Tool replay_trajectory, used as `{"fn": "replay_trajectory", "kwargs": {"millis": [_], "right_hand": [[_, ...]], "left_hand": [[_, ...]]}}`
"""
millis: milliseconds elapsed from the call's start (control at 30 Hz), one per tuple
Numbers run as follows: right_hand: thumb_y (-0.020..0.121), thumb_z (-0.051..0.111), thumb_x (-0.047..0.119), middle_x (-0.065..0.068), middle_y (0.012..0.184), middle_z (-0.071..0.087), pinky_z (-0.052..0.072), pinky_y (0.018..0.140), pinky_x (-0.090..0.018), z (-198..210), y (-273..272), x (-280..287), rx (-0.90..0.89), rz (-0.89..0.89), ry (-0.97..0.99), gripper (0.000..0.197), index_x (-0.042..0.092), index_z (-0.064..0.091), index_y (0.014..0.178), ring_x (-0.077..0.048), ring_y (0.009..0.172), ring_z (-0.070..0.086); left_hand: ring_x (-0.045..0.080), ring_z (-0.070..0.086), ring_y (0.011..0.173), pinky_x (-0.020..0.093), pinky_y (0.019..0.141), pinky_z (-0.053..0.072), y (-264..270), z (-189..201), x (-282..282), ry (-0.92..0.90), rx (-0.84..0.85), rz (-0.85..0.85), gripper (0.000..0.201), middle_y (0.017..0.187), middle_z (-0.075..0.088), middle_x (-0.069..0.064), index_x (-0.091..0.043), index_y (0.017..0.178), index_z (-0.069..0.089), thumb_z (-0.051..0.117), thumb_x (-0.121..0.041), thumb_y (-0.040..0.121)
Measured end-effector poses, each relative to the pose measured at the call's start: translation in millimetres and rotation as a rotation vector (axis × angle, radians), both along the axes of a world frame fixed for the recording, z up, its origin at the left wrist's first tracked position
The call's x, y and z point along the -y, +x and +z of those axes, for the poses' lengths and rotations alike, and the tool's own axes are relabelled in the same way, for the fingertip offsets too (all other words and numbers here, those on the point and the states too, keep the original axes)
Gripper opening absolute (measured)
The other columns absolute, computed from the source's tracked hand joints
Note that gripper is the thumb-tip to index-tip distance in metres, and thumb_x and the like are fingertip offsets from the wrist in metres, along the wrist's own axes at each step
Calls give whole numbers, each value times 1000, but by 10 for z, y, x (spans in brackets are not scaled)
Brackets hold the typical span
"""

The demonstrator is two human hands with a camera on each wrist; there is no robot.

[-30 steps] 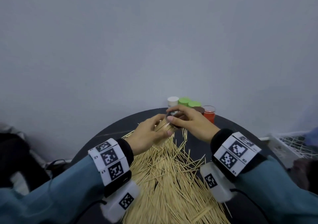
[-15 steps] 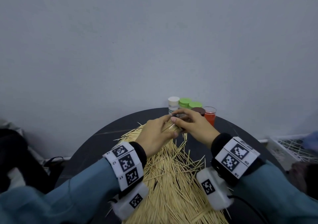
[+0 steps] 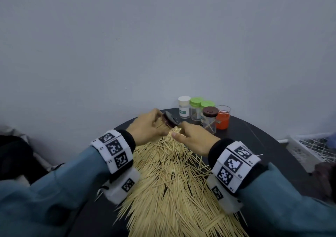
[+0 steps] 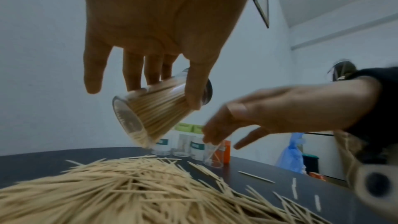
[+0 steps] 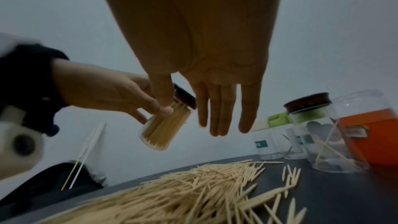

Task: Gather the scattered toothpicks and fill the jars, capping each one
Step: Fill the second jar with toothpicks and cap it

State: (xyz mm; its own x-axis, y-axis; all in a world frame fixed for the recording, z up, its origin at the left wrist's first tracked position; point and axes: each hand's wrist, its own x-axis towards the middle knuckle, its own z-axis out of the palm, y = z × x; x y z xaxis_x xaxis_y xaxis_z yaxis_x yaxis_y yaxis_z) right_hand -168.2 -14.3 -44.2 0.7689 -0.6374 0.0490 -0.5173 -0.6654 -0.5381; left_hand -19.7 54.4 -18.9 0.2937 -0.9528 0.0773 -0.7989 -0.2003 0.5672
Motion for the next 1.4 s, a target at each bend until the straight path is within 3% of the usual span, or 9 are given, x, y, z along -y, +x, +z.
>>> {"fn": "replay_trajectory", "kwargs": {"millis": [167,333,567,633,733,800,1033,1233,1400], "right_hand": [[96,42,39,-7,137,47,38,103,-34,-114,33,-36,-248,128,0,47,13,41,135,-20,122,47],[95,47,32,-5,138,46,39,104,-35,-175,92,-97,-375,187,-24,46,16,39,137,-20,125,45],[95,47,28,-3,140,44,36,107,-35,-187,136,-113,-394,240,-41,44,18,40,138,-18,128,42],[95,47,29,-4,140,44,36,107,-35,-192,136,-104,-407,235,-52,45,18,40,138,-19,128,42],[96,47,29,-4,139,43,36,106,-35,-203,131,-100,-423,228,-55,44,18,40,138,-19,127,42],[95,47,29,-3,139,43,37,106,-35,-201,133,-103,-428,228,-51,43,18,41,137,-19,127,41],[96,47,28,-3,142,39,34,108,-34,-201,158,-95,-444,238,-64,45,18,39,139,-19,130,38],[96,47,28,-2,142,39,33,108,-33,-199,152,-105,-441,241,-72,45,18,40,139,-18,131,37],[96,47,30,-4,140,42,34,106,-32,-177,123,-104,-446,232,-77,43,18,42,137,-19,128,40]], "left_hand": [[17,52,95,22,74,42,379,20,37,-5,-13,157,55,119,57,9,-8,128,41,70,-18,83],[30,52,111,35,88,42,813,-99,124,22,-42,380,54,121,54,14,-2,128,39,68,-19,85],[25,43,90,32,82,40,1303,-295,304,69,22,587,33,104,46,12,-3,112,39,61,-8,87],[26,47,87,33,83,43,1414,-362,367,61,39,616,37,102,50,14,3,119,42,60,-8,88],[30,54,104,35,92,42,1420,-427,442,58,-28,624,47,120,54,17,2,126,39,62,-12,88],[33,50,117,35,92,39,1374,-446,484,57,-101,610,57,126,50,17,1,131,36,66,-17,86],[35,52,115,35,84,41,1376,-473,504,32,-136,555,62,127,53,20,2,129,37,71,-22,83],[32,48,120,32,91,40,1311,-403,416,-91,-131,517,68,133,49,19,-1,134,33,73,-16,81],[27,44,126,32,99,37,1081,-257,377,-226,2,401,64,139,41,15,-4,135,36,71,-14,82]]}}
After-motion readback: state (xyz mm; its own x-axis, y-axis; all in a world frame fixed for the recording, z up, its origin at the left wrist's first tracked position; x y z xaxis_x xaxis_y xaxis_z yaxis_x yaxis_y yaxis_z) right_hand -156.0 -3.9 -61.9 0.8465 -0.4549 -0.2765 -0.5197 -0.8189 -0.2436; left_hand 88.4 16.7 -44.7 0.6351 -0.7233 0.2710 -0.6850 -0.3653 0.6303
